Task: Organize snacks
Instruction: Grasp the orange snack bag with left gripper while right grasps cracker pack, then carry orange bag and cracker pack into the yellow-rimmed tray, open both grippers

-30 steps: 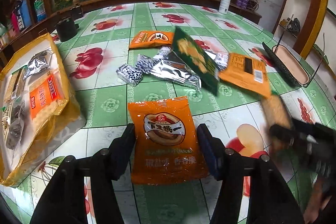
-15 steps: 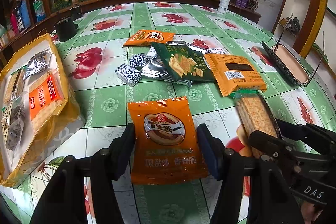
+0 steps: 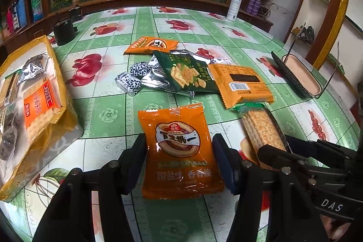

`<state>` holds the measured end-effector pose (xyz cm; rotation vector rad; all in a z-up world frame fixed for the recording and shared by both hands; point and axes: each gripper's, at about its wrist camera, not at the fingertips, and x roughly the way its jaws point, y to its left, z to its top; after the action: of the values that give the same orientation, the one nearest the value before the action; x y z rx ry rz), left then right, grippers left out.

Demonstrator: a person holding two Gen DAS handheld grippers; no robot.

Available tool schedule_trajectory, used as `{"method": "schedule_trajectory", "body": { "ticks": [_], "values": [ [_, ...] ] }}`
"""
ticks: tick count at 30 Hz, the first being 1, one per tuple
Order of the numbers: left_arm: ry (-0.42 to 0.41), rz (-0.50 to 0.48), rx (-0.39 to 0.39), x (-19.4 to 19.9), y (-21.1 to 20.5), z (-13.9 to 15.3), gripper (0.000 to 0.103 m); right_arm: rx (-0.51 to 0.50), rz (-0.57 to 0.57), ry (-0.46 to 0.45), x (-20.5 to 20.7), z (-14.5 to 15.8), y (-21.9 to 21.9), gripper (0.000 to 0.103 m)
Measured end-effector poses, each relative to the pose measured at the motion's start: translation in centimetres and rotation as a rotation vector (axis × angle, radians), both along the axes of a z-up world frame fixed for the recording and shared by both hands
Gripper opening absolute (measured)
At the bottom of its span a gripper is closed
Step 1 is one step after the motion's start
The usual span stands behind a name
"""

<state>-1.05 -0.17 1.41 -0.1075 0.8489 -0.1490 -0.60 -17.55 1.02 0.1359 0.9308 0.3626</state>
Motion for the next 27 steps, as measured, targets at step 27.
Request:
{"method": "schedule_trajectory", "body": {
  "ticks": [27],
  "values": [
    [-0.086,-0.001,-0.079,-3.7,2.2,2.9,0.058,0.060,0.015,-0.057,-3.4,2.8,-0.3,0.050]
  ]
}}
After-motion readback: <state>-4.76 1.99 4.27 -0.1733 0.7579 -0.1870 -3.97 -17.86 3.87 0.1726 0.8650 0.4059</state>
